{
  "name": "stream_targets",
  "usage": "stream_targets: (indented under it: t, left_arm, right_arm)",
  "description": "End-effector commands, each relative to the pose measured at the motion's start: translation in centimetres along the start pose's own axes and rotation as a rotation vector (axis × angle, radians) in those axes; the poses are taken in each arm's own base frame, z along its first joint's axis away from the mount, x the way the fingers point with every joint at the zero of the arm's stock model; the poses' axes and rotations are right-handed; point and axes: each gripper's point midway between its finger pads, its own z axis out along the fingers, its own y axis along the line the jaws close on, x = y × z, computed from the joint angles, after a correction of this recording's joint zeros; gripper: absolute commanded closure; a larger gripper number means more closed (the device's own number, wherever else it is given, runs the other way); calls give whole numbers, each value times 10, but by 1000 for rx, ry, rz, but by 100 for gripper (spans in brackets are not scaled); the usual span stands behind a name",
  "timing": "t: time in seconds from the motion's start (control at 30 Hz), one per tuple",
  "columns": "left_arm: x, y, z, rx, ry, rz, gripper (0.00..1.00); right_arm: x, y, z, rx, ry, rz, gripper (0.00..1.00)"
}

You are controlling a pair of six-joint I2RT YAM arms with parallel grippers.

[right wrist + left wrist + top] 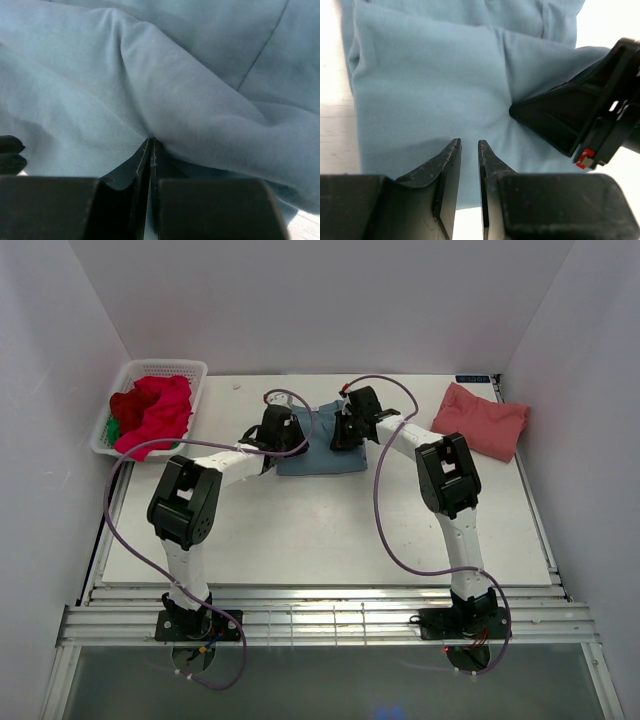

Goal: Fold and stack the t-shirts
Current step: Fold the long partially folded tshirt into a neat square

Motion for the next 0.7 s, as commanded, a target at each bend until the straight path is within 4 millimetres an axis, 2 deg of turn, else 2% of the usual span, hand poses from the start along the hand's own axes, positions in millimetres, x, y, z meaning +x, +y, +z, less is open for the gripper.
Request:
stream_targets:
  t: [0.0,0.07,0.1,0.17,0.2,0.23,0.27,0.3,0.33,0.37,0.43,0.5,0.53,0.57,0.6,0.63,0.67]
  left_arm:
    - [18,6,7,6,45,14,69]
    - [25,12,9,-11,61,18,69]
    - [21,12,5,-17,47,19,70]
    - [2,13,-4,-34,-27,25,69]
    - [-6,15,-10,-44,-52,37,69]
    - [-23,10,-20,-42,-94,42,69]
    - [-30,14,-24,-74,-103,49,68]
    - [-39,18,-27,-92,-116,53,68]
    - [-57,13,-31,-90,-151,65,68]
    - [-56,16,-34,-110,-127,78,68]
    - [-69,10,-38,-103,-149,94,67]
    - [-76,12,-43,-125,-163,101,63]
    - [-78,15,-43,-136,-165,99,61]
    - [-78,17,-44,-145,-154,93,59]
    - [-77,25,-41,-154,-138,84,55]
    - [-75,27,-38,-146,-118,78,54]
    - [-73,28,-36,-137,-92,70,53]
  right_arm:
    - [28,-30,-3,148,97,28,92]
    - [34,-34,-1,150,112,17,92]
    - [39,-35,-1,146,121,9,92]
    - [22,-24,-11,112,47,-25,92]
    - [33,-27,-15,111,49,-28,91]
    - [13,-16,-32,91,-22,-46,90]
    - [1,-11,-38,82,-79,-61,89]
    - [-6,-8,-47,84,-110,-71,89]
    - [-15,-2,-64,81,-150,-89,88]
    - [-23,0,-72,93,-181,-102,87]
    - [-37,4,-94,117,-229,-130,85]
    - [-39,-2,-104,165,-221,-141,83]
    - [-39,-3,-106,171,-208,-161,77]
    - [-45,-2,-109,174,-209,-173,67]
    - [-39,-7,-110,188,-171,-182,61]
    - [-38,-10,-108,194,-160,-186,40]
    - [-37,-10,-107,185,-152,-189,28]
